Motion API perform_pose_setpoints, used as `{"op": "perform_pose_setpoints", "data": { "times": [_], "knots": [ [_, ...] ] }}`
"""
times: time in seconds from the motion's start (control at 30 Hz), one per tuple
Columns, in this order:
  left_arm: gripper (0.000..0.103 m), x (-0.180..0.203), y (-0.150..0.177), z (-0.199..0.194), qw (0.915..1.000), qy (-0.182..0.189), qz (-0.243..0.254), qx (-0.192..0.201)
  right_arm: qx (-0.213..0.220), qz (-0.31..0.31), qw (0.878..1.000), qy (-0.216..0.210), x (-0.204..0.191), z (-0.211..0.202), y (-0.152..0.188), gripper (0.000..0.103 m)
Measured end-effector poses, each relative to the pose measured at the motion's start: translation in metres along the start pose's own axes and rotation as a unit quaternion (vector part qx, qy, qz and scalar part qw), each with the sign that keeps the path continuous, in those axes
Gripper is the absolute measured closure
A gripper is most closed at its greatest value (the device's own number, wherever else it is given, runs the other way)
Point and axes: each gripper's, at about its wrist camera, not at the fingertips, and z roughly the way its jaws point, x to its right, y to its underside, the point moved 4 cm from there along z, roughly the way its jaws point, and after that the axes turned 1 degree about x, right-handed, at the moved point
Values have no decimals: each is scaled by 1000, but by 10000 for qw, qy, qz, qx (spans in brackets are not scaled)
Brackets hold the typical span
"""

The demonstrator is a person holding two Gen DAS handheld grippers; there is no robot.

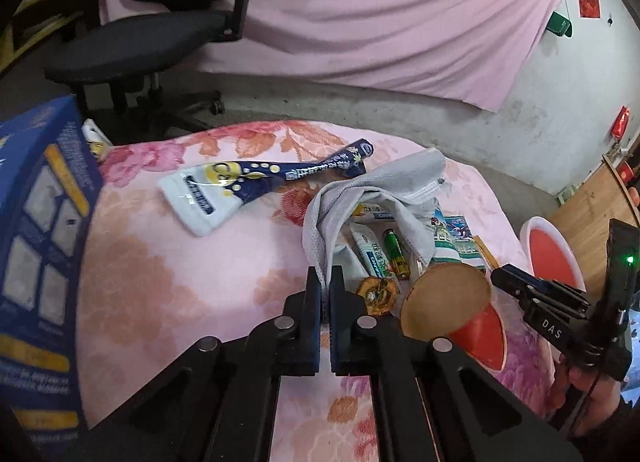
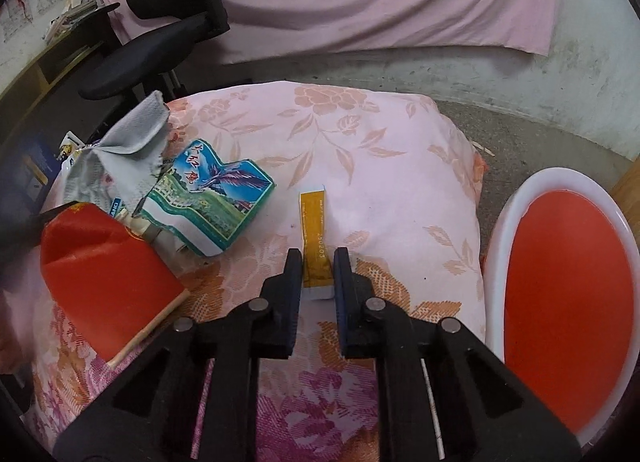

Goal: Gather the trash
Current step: 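Close the left tool on the grey cloth while the right tool grips the yellow stick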

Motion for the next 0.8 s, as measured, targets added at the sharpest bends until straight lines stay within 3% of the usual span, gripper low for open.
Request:
{"op": "perform_pose_setpoints", "data": {
  "times": [0.13,0.4,0.63,0.8],
  "knots": [
    [102,3,5,-25,9990,-176,14,422,82,82,9998,-141,-4,-10,3,65],
    [102,28,16,-84,9879,-489,531,1374,924,-37,9947,-449,-32,-66,20,65],
    [102,64,20,-117,9779,-142,718,1960,2039,-62,9779,-459,-43,-124,28,65],
    [102,123,11,-133,9648,395,964,2417,3140,3,9493,-156,-29,-186,27,65]
  ]
}}
